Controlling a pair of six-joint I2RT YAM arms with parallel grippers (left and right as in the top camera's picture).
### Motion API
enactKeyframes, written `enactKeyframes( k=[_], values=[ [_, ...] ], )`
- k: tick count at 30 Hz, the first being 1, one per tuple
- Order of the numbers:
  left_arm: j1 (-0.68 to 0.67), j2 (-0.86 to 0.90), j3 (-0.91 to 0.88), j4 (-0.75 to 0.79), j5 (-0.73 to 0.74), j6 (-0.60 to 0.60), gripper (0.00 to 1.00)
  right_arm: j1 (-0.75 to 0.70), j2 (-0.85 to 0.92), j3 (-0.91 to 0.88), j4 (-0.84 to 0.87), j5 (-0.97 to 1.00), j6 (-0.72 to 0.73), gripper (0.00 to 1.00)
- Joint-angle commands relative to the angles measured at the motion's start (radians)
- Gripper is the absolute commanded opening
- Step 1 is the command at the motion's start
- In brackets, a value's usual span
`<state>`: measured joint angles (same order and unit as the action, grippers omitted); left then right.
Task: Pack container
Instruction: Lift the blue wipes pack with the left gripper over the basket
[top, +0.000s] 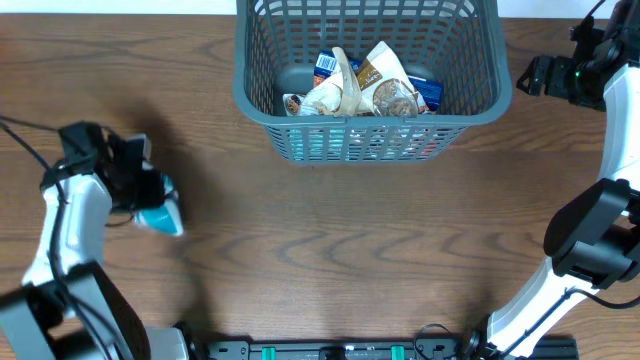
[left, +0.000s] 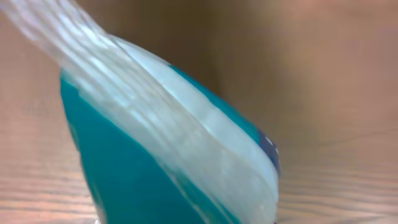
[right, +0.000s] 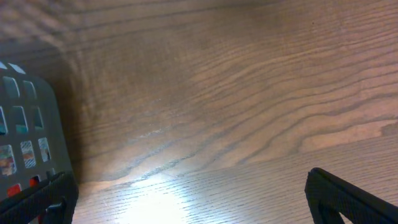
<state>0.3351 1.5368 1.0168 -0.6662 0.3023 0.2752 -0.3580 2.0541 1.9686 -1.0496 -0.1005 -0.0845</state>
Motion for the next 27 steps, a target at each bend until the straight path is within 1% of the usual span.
enactKeyframes(
  k=[1, 6, 10, 13, 18, 20, 22, 24, 27],
  values=[
    [-0.057, -0.106, 0.175, 0.021, 0.06, -0.079, 0.06, -0.008, -0.033, -0.001, 0.002, -0.002, -0.01, 0.99],
    [-0.147, -0.119, 0.425, 0.021, 0.06, -0.162, 0.06, -0.008, -0.033, -0.001, -0.002, -0.002, -0.01, 0.99],
    [-0.222, -0.111, 0.593, 0.048, 0.046, -0.162, 0.06, -0.008, -0.033, -0.001, -0.002, -0.002, -0.01, 0.99],
    [-0.285, -0.106, 0.693, 0.124, 0.045, -0.162, 0.06, -0.008, -0.033, -0.001, -0.002, -0.002, -0.01, 0.99],
    [-0.395, -0.083, 0.768, 0.319, 0.046, -0.153, 0.06, -0.008, -0.033, -0.001, -0.006, -0.002, -0.01, 0.99],
    [-0.45, -0.068, 0.769, 0.41, 0.046, -0.11, 0.06, -0.008, -0.033, -0.001, -0.009, -0.001, -0.01, 0.99],
    [-0.498, -0.04, 0.771, 0.476, 0.045, -0.097, 0.06, -0.008, -0.033, -0.001, -0.012, -0.002, -0.01, 0.99],
    [-0.537, -0.003, 0.784, 0.496, 0.046, -0.093, 0.06, -0.008, -0.033, -0.001, -0.014, -0.002, -0.01, 0.99],
    [-0.581, 0.071, 0.828, 0.48, 0.046, -0.093, 0.06, -0.008, -0.033, -0.001, -0.017, -0.002, -0.01, 0.99]
  ],
)
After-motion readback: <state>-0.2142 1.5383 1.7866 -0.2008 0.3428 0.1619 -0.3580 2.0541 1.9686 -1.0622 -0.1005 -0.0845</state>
